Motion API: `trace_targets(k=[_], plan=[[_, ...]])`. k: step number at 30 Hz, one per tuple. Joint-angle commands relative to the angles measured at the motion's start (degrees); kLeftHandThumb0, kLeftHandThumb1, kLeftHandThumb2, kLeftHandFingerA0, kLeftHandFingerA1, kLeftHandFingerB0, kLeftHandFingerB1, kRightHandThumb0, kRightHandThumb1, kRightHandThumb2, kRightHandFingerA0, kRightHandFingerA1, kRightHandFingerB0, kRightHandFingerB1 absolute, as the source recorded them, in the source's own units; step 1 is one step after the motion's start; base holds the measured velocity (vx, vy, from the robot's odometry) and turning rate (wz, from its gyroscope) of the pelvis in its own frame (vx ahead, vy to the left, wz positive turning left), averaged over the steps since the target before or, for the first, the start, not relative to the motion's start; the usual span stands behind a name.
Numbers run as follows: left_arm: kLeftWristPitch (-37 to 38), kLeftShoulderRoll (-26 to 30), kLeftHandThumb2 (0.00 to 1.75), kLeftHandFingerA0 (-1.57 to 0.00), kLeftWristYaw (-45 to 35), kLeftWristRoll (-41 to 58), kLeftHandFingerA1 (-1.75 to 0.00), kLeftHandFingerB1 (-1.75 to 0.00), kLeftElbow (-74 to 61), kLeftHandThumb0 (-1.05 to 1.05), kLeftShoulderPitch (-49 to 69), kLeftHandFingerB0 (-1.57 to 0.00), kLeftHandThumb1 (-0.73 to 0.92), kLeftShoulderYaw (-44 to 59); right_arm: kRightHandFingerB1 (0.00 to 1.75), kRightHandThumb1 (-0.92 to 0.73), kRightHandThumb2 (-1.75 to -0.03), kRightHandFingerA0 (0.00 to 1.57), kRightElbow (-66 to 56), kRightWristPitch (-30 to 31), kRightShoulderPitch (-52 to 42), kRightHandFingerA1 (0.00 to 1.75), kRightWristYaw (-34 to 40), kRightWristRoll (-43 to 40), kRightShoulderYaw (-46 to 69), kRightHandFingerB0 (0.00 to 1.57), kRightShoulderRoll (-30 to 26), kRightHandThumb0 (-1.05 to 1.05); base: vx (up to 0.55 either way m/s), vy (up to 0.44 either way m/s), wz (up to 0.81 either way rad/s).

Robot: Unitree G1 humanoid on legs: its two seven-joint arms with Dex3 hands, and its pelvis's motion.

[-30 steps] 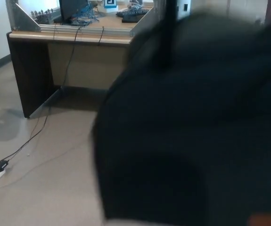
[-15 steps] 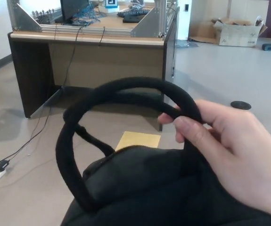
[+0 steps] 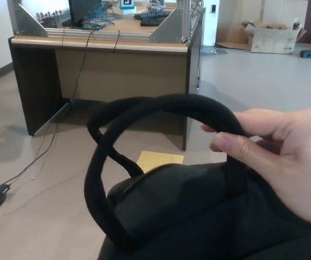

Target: A person hands over a black lunchbag to the robot and the robot uses its left hand to grab the strips of the lunchbag, the gives it back to the person.

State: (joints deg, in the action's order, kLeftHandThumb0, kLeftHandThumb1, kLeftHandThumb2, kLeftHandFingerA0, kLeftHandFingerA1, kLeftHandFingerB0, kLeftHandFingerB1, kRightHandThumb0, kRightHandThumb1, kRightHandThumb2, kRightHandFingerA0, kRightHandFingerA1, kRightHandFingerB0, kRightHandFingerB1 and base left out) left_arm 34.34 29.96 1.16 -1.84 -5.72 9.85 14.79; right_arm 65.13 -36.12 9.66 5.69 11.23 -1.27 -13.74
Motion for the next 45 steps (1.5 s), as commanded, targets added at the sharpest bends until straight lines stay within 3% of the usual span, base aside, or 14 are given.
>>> trace_targets(k=[1, 5, 6, 7, 17, 25, 26, 28, 29, 30, 33, 37, 38, 45], plan=[[-21.99, 8.75, 0.89, -0.03, -3.19, 15.67, -0.28, -0.32, -27.87, -0.78, -4.31, -0.14, 0.49, 7.74, 0.36, -0.86, -0.66, 0.34, 0.42, -0.74, 0.96, 0.42, 1.02, -0.49, 0.73, 0.29, -0.60, -0.75, 0.00, 0.000, 0.00], [-26.11, 11.69, 0.88, 0.00, -2.73, 19.78, -0.24, -0.28, -33.99, -0.69, -6.94, -0.07, 0.42, 9.52, 0.36, -0.85, -0.65, 0.34, 0.49, -0.61, 1.68, 0.42, 0.91, -0.77, 0.99, 0.29, -0.64, -0.74, 0.00, 0.000, 0.00], [-27.42, 12.71, 0.58, -0.01, -2.54, 20.94, -0.25, -0.26, -35.69, -0.81, -7.66, -0.05, 0.60, 10.10, 0.36, -0.85, -0.66, 0.33, 0.33, -0.43, 1.71, 0.42, 0.73, -0.71, 0.89, 0.28, -0.67, -0.74, 0.00, 0.000, 0.00], [-28.04, 13.35, 0.87, -0.04, -2.34, 21.68, -0.15, -0.20, -36.53, -0.77, -8.45, -0.08, 0.47, 10.26, 0.36, -0.85, -0.66, 0.33, 0.30, -0.33, 1.93, 0.42, 0.74, -0.61, 0.80, 0.28, -0.67, -0.75, 0.00, 0.000, 0.00], [-36.14, 19.47, 0.58, 0.00, 2.20, 31.73, -0.25, -0.26, -48.34, -0.83, -13.68, -0.05, 0.54, 13.28, 0.36, -0.85, -0.65, 0.34, 0.55, 0.88, 4.60, 0.42, 0.65, -0.60, 0.71, 0.29, -0.25, -0.75, 0.00, 0.000, 0.00], [-32.01, 18.23, 0.86, 0.00, 2.15, 34.66, -0.26, -0.29, -52.01, -0.70, -11.87, -0.06, 0.40, 18.90, 0.37, -0.85, -0.65, 0.35, 0.47, 0.34, 4.06, 0.43, 0.53, -0.25, 0.48, 0.30, -0.89, -0.75, 0.00, 0.000, 0.00], [-31.47, 18.15, 0.88, -0.04, 1.86, 34.67, -0.32, -0.29, -52.40, -0.74, -11.92, -0.04, 0.42, 20.31, 0.45, -0.69, -1.08, 0.34, 0.54, 0.39, 3.93, 0.56, 0.64, -0.14, 0.45, 0.16, -1.04, -0.77, 0.00, 0.000, 0.00], [-29.70, 17.39, 0.94, -0.04, 1.12, 33.60, -0.36, -0.29, -51.62, -0.83, -13.41, -0.04, 0.49, 20.42, 0.45, -0.69, -1.08, 0.34, 0.59, 0.34, 3.77, 0.57, 0.80, -0.01, 0.39, 0.16, -1.21, -0.78, 0.00, 0.000, 0.00], [-29.43, 17.09, 0.99, -0.04, 1.02, 33.69, -0.37, -0.28, -51.49, -0.90, -14.08, -0.03, 0.54, 20.14, 0.36, -0.83, -0.68, 0.36, 0.48, 0.56, 3.67, 0.43, 0.77, 0.08, 0.32, 0.28, -1.32, -0.79, 0.00, 0.000, 0.00], [-29.86, 16.95, 0.98, -0.05, 1.27, 34.04, -0.37, -0.28, -51.97, -0.88, -14.37, -0.04, 0.53, 20.07, 0.45, -0.69, -1.07, 0.34, 0.41, 0.61, 3.51, 0.56, 0.66, -0.06, 0.41, 0.16, -1.30, -0.78, 0.00, 0.000, 0.00], [-30.86, 15.49, 0.63, -0.13, 2.90, 33.24, -0.28, -0.26, -53.22, -0.89, -17.49, -0.14, 0.71, 16.92, 0.45, -0.69, -1.07, 0.34, 0.43, 0.13, 3.31, 0.56, 0.67, -0.29, 0.59, 0.17, -1.13, -0.78, 0.00, 0.000, 0.00], [-37.56, 21.26, 0.83, -0.03, 8.26, 36.33, -0.27, -0.29, -54.28, -0.62, -22.66, -0.03, 0.35, 8.92, 0.45, -0.65, -1.06, 0.34, 0.48, -0.14, 2.55, 0.57, 0.84, -0.13, 0.45, 0.15, -0.94, -0.69, 0.00, 0.000, 0.00], [-37.79, 21.57, 0.55, -0.10, 8.58, 36.32, -0.30, -0.28, -54.28, -0.65, -22.92, -0.11, 0.42, 8.65, 0.45, -0.67, -1.07, 0.34, 0.47, -0.15, 2.49, 0.57, 0.84, -0.12, 0.43, 0.15, -0.91, -0.73, 0.00, 0.000, 0.00], [-50.36, 17.17, 0.80, 0.00, 8.84, 17.91, -0.18, -0.20, -51.59, -0.62, -35.14, 0.00, 0.36, -10.18, 0.45, -0.68, -1.07, 0.35, -0.03, -0.42, 2.38, 0.57, 0.90, 0.06, 0.36, 0.16, -1.36, -0.76, 0.00, 0.000, 0.00]])
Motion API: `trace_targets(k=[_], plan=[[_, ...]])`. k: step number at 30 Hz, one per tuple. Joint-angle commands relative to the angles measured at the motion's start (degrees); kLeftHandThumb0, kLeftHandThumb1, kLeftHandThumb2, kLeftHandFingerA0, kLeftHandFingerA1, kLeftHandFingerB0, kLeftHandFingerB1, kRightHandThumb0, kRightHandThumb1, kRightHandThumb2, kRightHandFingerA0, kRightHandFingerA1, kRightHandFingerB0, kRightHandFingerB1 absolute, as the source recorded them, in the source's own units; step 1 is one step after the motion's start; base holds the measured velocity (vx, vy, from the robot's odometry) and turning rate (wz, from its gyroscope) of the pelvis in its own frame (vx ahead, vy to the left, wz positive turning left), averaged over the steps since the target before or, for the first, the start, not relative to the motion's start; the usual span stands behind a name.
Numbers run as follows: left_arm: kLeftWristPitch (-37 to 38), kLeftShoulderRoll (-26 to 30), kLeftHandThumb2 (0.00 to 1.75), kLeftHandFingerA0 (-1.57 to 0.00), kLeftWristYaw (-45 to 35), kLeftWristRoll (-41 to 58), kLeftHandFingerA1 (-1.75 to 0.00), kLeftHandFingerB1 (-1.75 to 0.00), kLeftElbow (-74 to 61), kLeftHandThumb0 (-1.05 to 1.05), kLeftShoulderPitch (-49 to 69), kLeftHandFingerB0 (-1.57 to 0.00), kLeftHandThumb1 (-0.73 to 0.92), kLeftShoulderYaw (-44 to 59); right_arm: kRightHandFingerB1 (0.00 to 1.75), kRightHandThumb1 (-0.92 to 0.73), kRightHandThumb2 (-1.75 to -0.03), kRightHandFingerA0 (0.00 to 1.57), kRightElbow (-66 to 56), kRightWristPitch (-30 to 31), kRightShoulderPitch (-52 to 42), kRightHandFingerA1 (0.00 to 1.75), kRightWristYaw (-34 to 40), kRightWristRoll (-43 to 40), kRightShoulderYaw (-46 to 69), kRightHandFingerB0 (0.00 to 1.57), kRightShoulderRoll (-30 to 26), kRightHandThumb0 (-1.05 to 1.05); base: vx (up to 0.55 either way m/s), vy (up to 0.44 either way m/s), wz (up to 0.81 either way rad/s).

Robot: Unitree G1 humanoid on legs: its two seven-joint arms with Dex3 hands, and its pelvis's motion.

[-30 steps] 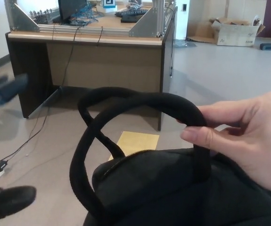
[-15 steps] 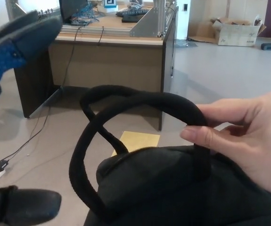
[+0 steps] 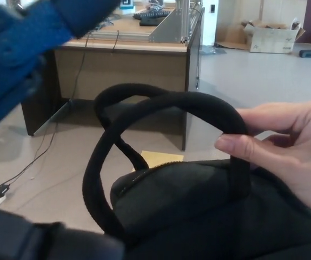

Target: A person hands over a black lunchbag to the robot and the robot uses its left hand to grab the strips of the lunchbag, the gives it back to the person.

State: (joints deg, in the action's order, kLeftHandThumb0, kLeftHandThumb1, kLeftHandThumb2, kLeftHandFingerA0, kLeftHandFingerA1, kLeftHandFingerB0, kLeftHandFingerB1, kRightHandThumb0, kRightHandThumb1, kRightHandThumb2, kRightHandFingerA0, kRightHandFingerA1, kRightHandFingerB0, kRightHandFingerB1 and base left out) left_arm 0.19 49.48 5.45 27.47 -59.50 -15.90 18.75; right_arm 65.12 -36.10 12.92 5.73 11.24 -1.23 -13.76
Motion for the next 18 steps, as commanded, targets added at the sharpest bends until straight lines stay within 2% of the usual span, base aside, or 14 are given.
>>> trace_targets(k=[1, 5, 6, 7, 9, 10, 11, 12, 13, 14, 15, 16, 17, 18], plan=[[-18.10, -2.57, 0.81, 0.00, 4.66, -13.73, -0.16, -0.17, 2.54, -0.65, -11.07, 0.00, 0.38, -16.53, 0.45, -0.67, -1.06, 0.34, 0.00, -0.32, -0.69, 0.56, 0.70, -0.15, 0.45, 0.15, -1.29, -0.75, 0.00, 0.000, 0.00], [-23.40, -4.86, 0.80, -0.01, 5.19, -20.75, -0.18, -0.19, 3.16, -0.62, -16.07, -0.01, 0.36, -24.51, 0.45, -0.68, -1.07, 0.35, 0.21, -0.06, -0.16, 0.56, 0.59, -0.22, 0.50, 0.16, -1.25, -0.76, 0.00, 0.000, 0.00], [-23.80, -5.48, 0.55, 0.00, 4.86, -22.96, -0.23, -0.24, 3.76, -0.71, -17.10, 0.00, 0.50, -26.52, 0.45, -0.67, -1.07, 0.35, 0.14, 0.03, -0.33, 0.57, 0.66, -0.10, 0.38, 0.16, -1.18, -0.75, 0.00, 0.000, 0.00], [-24.93, -5.63, 0.81, -0.01, 4.26, -26.05, -0.17, -0.19, 4.41, -0.66, -18.50, -0.02, 0.39, -29.04, 0.45, -0.66, -1.07, 0.35, 0.13, -0.01, -0.47, 0.57, 0.50, -0.12, 0.35, 0.15, -1.16, -0.74, 0.00, 0.000, 0.00], [-27.16, -5.70, 0.83, 0.00, 2.87, -29.98, -0.16, -0.16, 5.70, -0.68, -21.35, 0.00, 0.40, -32.87, 0.46, -0.63, -1.06, 0.35, -0.11, 0.11, -0.74, 0.57, -0.21, -0.67, 0.61, 0.14, -0.95, -0.68, 0.00, 0.000, 0.00], [-28.08, -6.03, 0.69, 0.00, 2.70, -31.31, -0.17, -0.13, 6.13, -0.77, -22.28, 0.00, 0.42, -34.13, 0.37, -0.78, -0.66, 0.39, -0.19, -0.15, -0.91, 0.44, -0.03, -0.38, 0.41, 0.29, -1.08, -0.75, 0.00, 0.000, 0.00], [-28.92, -6.53, 0.84, 0.00, 2.70, -33.08, -0.15, -0.14, 6.60, -0.69, -23.18, 0.00, 0.40, -35.46, 0.37, -0.83, -0.65, 0.40, -0.18, -0.28, -1.03, 0.44, 0.10, -0.18, 0.26, 0.31, -1.11, -0.73, 0.00, 0.000, 0.00], [-28.90, -7.18, 0.61, 0.00, 2.87, -34.25, -0.21, -0.19, 7.10, -0.77, -23.56, 0.00, 0.51, -36.20, 0.37, -0.79, -0.65, 0.39, -0.07, -0.31, -1.01, 0.44, 0.02, -0.16, 0.23, 0.29, -1.13, -0.75, 0.00, 0.000, 0.00], [-28.76, -7.88, 0.61, 0.00, 3.09, -35.47, -0.21, -0.19, 7.69, -0.77, -23.93, 0.00, 0.51, -36.97, 0.37, -0.79, -0.65, 0.39, 0.08, -0.34, -0.99, 0.44, -0.08, -0.14, 0.20, 0.29, -1.17, -0.75, 0.00, 0.000, 0.00], [-28.71, -9.02, 0.82, -0.01, 3.39, -37.56, -0.16, -0.16, 8.63, -0.68, -24.71, -0.01, 0.41, -38.38, 0.37, -0.79, -0.66, 0.39, 0.13, -0.52, -1.14, 0.44, 0.09, 0.00, 0.12, 0.30, -1.26, -0.75, 0.00, 0.000, 0.00], [-28.18, -9.71, 0.82, -0.01, 3.45, -39.02, -0.15, -0.17, 9.69, -0.69, -25.46, -0.02, 0.42, -39.28, 0.45, -0.65, -1.07, 0.36, -0.06, -0.43, -1.20, 0.57, 0.23, 0.18, -0.01, 0.15, -1.29, -0.71, 0.00, 0.000, 0.00], [-28.26, -10.32, 0.83, -0.02, 3.57, -40.32, -0.14, -0.17, 10.44, -0.70, -26.22, -0.03, 0.43, -40.10, 0.45, -0.65, -1.07, 0.36, -0.18, -0.37, -1.22, 0.57, 0.38, 0.34, -0.13, 0.15, -1.28, -0.71, 0.00, 0.000, 0.00], [-29.44, -11.63, 0.57, 0.00, 3.91, -43.94, -0.24, -0.22, 11.79, -0.74, -28.65, 0.00, 0.54, -41.97, 0.46, -0.64, -1.06, 0.36, -0.08, -0.52, -1.10, 0.58, 0.00, -0.04, 0.05, 0.16, -1.03, -0.69, 0.00, 0.000, 0.00], [-29.88, -12.16, 0.57, 0.00, 3.91, -45.31, -0.24, -0.22, 12.25, -0.74, -29.54, 0.00, 0.54, -42.60, 0.46, -0.64, -1.06, 0.36, -0.02, -0.58, -1.02, 0.58, -0.19, -0.26, 0.16, 0.16, -0.92, -0.69, 0.00, 0.000, 0.00]])
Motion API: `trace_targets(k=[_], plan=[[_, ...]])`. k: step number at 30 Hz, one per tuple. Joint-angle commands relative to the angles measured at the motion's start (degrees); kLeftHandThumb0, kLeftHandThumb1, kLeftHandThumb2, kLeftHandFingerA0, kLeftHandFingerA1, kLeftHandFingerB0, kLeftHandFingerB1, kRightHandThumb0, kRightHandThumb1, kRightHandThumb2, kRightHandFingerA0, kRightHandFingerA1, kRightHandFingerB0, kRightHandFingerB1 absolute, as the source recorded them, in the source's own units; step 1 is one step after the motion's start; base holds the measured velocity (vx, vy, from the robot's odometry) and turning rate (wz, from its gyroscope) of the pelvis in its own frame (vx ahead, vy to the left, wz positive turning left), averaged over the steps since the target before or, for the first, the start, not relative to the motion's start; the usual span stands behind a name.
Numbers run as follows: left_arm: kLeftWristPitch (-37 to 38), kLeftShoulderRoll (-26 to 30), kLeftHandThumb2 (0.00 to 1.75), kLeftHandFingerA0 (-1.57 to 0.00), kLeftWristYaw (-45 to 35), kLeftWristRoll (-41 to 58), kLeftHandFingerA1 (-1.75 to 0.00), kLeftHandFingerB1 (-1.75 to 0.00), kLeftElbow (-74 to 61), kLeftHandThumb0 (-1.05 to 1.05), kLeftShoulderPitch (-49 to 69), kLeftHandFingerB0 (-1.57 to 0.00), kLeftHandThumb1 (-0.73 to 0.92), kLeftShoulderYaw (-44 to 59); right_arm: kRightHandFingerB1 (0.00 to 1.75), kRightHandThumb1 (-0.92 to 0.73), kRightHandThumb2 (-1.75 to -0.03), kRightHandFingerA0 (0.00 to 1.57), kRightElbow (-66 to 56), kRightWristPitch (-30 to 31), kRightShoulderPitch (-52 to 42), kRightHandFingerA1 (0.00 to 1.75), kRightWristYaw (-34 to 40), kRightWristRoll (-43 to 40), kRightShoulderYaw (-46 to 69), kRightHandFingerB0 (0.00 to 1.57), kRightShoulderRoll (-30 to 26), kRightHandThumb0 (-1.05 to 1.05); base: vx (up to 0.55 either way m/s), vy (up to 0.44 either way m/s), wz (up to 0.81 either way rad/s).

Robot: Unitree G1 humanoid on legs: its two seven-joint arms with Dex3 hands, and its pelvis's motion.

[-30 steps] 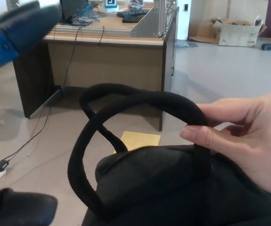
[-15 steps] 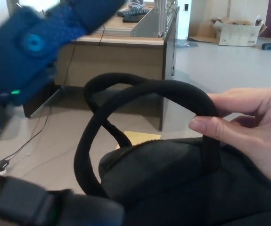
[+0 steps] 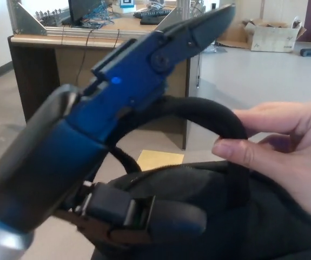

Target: A person hands over a black lunchbag to the robot and the robot uses its left hand to grab the strips of the lunchbag, the gives it back to the person.

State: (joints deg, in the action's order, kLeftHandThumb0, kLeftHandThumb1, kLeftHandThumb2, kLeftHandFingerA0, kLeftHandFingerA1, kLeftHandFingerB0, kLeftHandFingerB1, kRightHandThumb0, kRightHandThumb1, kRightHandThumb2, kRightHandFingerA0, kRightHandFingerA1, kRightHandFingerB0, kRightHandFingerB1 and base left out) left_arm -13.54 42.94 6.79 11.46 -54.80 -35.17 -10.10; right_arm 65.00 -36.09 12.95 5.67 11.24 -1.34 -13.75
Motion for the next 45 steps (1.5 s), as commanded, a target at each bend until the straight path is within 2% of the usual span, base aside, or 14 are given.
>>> trace_targets(k=[1, 3, 4, 14, 16, 18, 19, 30, 32, 34, 37, 38, 39, 45], plan=[[-16.23, -5.73, 0.57, 0.00, 2.52, -29.46, -0.24, -0.22, 7.62, -0.74, -10.37, 0.00, 0.54, -13.79, 0.46, -0.64, -1.06, 0.36, 0.09, -0.57, -1.02, 0.58, -0.11, -0.27, 0.27, 0.16, -0.89, -0.69, 0.00, 0.000, 0.00], [-16.93, -7.78, 0.83, -0.03, 2.77, -37.81, -0.18, -0.16, 10.88, -0.70, -14.72, -0.04, 0.43, -16.85, 0.46, -0.65, -1.07, 0.36, -0.14, -0.45, -0.94, 0.58, 0.52, 0.33, -0.12, 0.16, -0.96, -0.69, 0.00, 0.000, 0.00], [-16.60, -8.50, 0.83, -0.03, 2.93, -39.50, -0.19, -0.17, 11.86, -0.72, -15.55, -0.07, 0.44, -17.39, 0.37, -0.80, -0.66, 0.39, -0.20, -0.51, -0.99, 0.45, 0.67, 0.48, -0.22, 0.30, -1.02, -0.76, 0.00, 0.000, 0.00], [-12.10, -8.21, 0.56, -0.06, 4.32, -60.21, -0.28, -0.26, 24.16, -0.72, -24.71, -0.05, 0.52, -20.53, 0.37, -0.79, -0.66, 0.38, 0.25, -0.69, 0.00, 0.45, -1.13, -0.47, 0.24, 0.29, -1.30, -0.75, 0.00, 0.000, 0.00], [-11.18, -6.88, 0.80, 0.00, 3.69, -61.43, -0.29, -0.27, 26.12, -0.62, -26.08, -0.08, 0.39, -20.78, 0.46, -0.65, -1.06, 0.34, 0.14, -0.47, 0.35, 0.57, -1.43, -0.55, 0.24, 0.16, -1.31, -0.72, 0.00, 0.000, 0.00], [-10.37, -6.23, 0.79, 0.00, 3.99, -62.34, -0.31, -0.28, 27.41, -0.62, -26.62, -0.10, 0.40, -20.88, 0.46, -0.64, -1.06, 0.34, 0.17, -0.44, 0.56, 0.58, -1.47, -0.48, 0.18, 0.16, -1.33, -0.70, 0.00, 0.000, 0.00], [-9.77, -5.38, 0.78, 0.00, 3.66, -63.04, -0.34, -0.30, 28.16, -0.61, -26.79, -0.11, 0.39, -20.97, 0.38, -0.79, -0.65, 0.40, 0.16, -0.28, 0.67, 0.45, -0.96, -0.16, 0.02, 0.30, -1.36, -0.75, 0.00, 0.000, 0.00], [-9.22, -4.16, 0.82, 0.00, 2.11, -64.61, -0.48, -0.47, 38.52, -0.33, -30.39, 0.00, 0.19, -24.37, 0.37, -0.79, -0.65, 0.40, 0.27, -0.13, 0.37, 0.43, -2.12, -0.57, 0.11, 0.30, -1.56, -0.75, 0.00, 0.000, 0.00], [-9.42, -5.09, 0.55, -0.20, 2.63, -64.10, -0.32, -0.29, 40.54, -0.61, -31.17, -0.18, 0.46, -24.96, 0.37, -0.79, -0.65, 0.40, 0.26, -0.25, 0.22, 0.43, -1.39, -0.03, -0.24, 0.31, -1.51, -0.75, 0.00, 0.000, 0.00], [-9.53, -7.56, 0.75, -0.32, 5.95, -63.38, -0.45, -0.42, 44.01, -0.66, -32.14, -0.30, 0.42, -25.78, 0.46, -0.65, -1.05, 0.34, -0.09, -0.01, -0.21, 0.56, -1.72, -0.18, -0.24, 0.17, -1.51, -0.68, 0.00, 0.000, 0.00], [-7.59, -11.75, 0.64, -0.65, 14.04, -61.06, -0.84, -0.50, 49.48, -0.51, -33.23, -0.62, 0.44, -25.82, 0.37, -0.80, -0.65, 0.39, -0.31, -0.33, -0.41, 0.43, -1.59, -0.15, -0.27, 0.30, -1.61, -0.70, 0.00, 0.000, 0.00], [-3.78, -14.38, 0.59, -0.86, 20.35, -58.56, -1.59, -1.43, 53.38, -0.37, -33.89, -0.77, 0.52, -25.13, 0.37, -0.82, -0.65, 0.42, -0.19, -0.16, -0.21, 0.44, -1.63, -0.30, -0.16, 0.33, -1.53, -0.70, 0.00, 0.000, 0.00], [-1.80, -16.30, 0.59, -0.92, 24.58, -57.36, -1.73, -1.64, 56.18, -0.36, -34.40, -0.76, 0.55, -24.80, 0.37, -0.83, -0.65, 0.43, -0.13, -0.10, -0.12, 0.44, -1.53, -0.26, -0.18, 0.34, -1.54, -0.72, 0.00, 0.000, 0.00], [6.69, -24.30, 0.56, -0.90, 33.44, -50.13, -1.75, -1.75, 65.24, -0.22, -34.78, -0.61, 0.57, -21.64, 0.38, -0.84, -0.65, 0.42, -0.44, -0.28, -0.14, 0.44, -1.46, -0.15, -0.37, 0.35, -1.46, -0.76, 0.00, 0.000, 0.00]])
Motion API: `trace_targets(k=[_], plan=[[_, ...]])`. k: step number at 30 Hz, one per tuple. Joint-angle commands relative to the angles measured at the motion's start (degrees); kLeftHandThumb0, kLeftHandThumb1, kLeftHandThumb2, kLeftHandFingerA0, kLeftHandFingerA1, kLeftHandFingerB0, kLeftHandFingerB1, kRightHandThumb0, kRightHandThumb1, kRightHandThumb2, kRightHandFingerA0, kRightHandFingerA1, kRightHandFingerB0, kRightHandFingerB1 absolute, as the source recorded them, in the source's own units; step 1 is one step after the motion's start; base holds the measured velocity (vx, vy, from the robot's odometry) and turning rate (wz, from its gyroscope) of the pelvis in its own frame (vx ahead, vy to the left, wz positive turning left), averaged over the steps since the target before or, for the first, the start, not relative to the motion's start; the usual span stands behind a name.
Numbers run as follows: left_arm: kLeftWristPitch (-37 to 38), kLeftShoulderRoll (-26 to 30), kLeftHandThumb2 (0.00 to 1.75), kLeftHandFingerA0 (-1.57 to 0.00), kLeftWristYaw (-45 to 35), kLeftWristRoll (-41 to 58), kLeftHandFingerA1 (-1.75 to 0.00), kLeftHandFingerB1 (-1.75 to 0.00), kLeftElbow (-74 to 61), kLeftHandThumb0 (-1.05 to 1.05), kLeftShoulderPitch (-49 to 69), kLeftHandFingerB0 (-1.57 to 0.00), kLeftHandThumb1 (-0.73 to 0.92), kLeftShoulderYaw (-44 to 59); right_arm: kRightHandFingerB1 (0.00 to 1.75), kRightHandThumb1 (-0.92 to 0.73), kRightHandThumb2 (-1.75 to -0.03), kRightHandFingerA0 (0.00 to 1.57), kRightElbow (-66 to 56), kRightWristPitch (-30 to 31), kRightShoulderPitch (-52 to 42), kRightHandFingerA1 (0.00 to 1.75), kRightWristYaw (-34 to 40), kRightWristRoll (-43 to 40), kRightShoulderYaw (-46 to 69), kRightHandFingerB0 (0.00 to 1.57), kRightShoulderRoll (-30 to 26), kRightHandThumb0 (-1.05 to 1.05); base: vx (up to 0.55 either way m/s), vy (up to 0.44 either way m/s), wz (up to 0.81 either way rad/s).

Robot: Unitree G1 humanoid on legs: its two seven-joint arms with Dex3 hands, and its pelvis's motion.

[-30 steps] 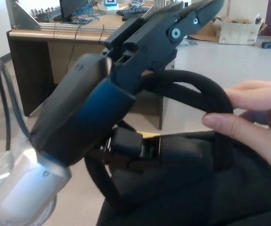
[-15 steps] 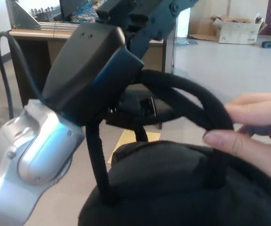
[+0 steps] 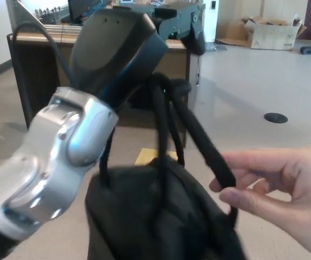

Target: A person hands over a black lunchbag to the robot and the robot uses its left hand to grab the strips of the lunchbag, the gives it back to the person.

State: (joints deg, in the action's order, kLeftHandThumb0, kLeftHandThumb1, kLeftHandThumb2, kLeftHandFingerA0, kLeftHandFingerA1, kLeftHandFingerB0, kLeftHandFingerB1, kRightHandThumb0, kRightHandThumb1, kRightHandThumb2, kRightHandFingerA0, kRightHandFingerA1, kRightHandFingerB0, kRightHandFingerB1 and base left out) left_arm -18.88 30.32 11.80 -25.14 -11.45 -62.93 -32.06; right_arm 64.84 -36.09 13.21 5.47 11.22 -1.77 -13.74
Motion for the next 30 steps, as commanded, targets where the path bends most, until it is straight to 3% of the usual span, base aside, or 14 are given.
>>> trace_targets(k=[1, 6, 9, 16, 18, 21, 22, 23, 24, 25, 29, 30], plan=[[12.80, -12.36, 0.56, -0.90, 29.24, -13.13, -1.75, -1.75, 22.77, -0.22, -6.97, -0.61, 0.57, 0.63, 0.38, -0.84, -0.65, 0.42, -0.35, -0.30, -0.46, 0.44, -1.29, -0.14, 0.05, 0.35, -1.46, -0.76, 0.00, 0.000, 0.00], [18.74, -13.95, 0.56, -0.86, 33.93, -11.91, -1.75, -1.75, 27.27, -0.15, -6.55, -0.60, 0.58, 2.52, 0.39, -0.84, -0.65, 0.44, -0.24, 0.10, -0.22, 0.43, -2.23, -0.70, 0.34, 0.41, -1.62, -0.78, 0.00, 0.000, 0.00], [19.06, -13.96, 0.57, -0.87, 38.79, -13.26, -1.75, -1.75, 29.88, -0.19, -7.30, -0.61, 0.61, 3.55, 0.39, -0.84, -0.65, 0.44, -0.14, 0.14, 0.18, 0.44, -2.42, -0.73, 0.35, 0.42, -1.60, -0.78, 0.00, 0.000, 0.00], [21.54, -11.86, 0.57, -0.89, 41.38, -11.62, -1.75, -1.75, 31.81, -0.18, -7.63, -0.65, 0.61, 7.99, 0.39, -0.84, -0.65, 0.45, -0.31, 0.18, 0.10, 0.43, -2.36, -0.57, 0.30, 0.43, -1.65, -0.74, 0.00, 0.000, 0.00], [25.04, -7.34, 0.57, -0.92, 43.57, -11.30, -1.75, -1.75, 32.99, -0.16, -6.79, -0.68, 0.61, 10.68, 0.40, -0.78, -0.68, 0.45, -0.21, -0.37, -0.17, 0.46, -3.41, -1.25, 0.62, 0.40, -1.43, -0.80, 0.00, 0.000, 0.00], [24.07, -4.89, 0.57, -0.89, 44.67, -11.43, -1.75, -1.75, 32.65, -0.19, -5.69, -0.69, 0.59, 13.13, 0.40, -0.78, -0.70, 0.44, -0.29, -0.10, 0.00, 0.45, -3.73, -1.05, 0.44, 0.40, -1.59, -0.82, 0.00, 0.000, 0.00], [25.19, -3.96, 0.81, -1.24, 44.80, -10.92, -1.46, -1.35, 32.85, -0.18, -5.32, -1.04, 0.44, 13.98, 0.51, -0.66, -1.08, 0.41, -0.35, 0.22, 0.05, 0.57, -3.75, -0.89, 0.32, 0.33, -1.66, -0.74, 0.00, 0.000, 0.00], [26.54, -3.01, 0.57, -0.89, 44.74, -10.29, -1.75, -1.75, 33.02, -0.12, -4.84, -0.68, 0.60, 14.93, 0.51, -0.67, -1.08, 0.41, -0.41, 0.40, 0.06, 0.57, -3.39, -0.55, 0.13, 0.33, -1.73, -0.75, 0.00, 0.000, 0.00], [27.52, -2.29, 0.57, -0.89, 44.58, -9.79, -1.75, -1.75, 33.06, -0.12, -4.38, -0.68, 0.60, 15.76, 0.51, -0.67, -1.08, 0.41, -0.46, 0.48, 0.07, 0.57, -2.93, -0.20, -0.05, 0.33, -1.80, -0.75, 0.00, 0.000, 0.00], [29.05, 0.49, 0.56, -0.90, 45.26, -9.96, -1.75, -1.75, 34.35, -0.12, -3.86, -0.66, 0.59, 16.77, 0.41, -0.79, -0.71, 0.43, -0.39, 0.67, 0.71, 0.46, -2.46, 0.19, -0.27, 0.39, -1.72, -0.84, 0.00, 0.000, 0.00], [31.07, 3.67, 0.56, -0.90, 45.55, -9.75, -1.75, -1.75, 35.88, -0.14, -2.17, -0.66, 0.60, 18.57, 0.40, -0.86, -0.66, 0.43, -0.37, 0.54, 0.72, 0.45, -1.78, 0.86, -0.67, 0.42, -1.95, -0.77, 0.00, 0.000, 0.00], [32.92, 4.51, 0.57, -0.87, 44.32, -8.23, -1.75, -1.75, 36.18, -0.13, -0.80, -0.65, 0.60, 19.75, 0.50, -0.68, -0.94, 0.36, -0.41, 0.40, 0.68, 0.51, -1.97, 0.58, -0.50, 0.39, -1.85, -0.80, 0.00, 0.000, 0.00]])
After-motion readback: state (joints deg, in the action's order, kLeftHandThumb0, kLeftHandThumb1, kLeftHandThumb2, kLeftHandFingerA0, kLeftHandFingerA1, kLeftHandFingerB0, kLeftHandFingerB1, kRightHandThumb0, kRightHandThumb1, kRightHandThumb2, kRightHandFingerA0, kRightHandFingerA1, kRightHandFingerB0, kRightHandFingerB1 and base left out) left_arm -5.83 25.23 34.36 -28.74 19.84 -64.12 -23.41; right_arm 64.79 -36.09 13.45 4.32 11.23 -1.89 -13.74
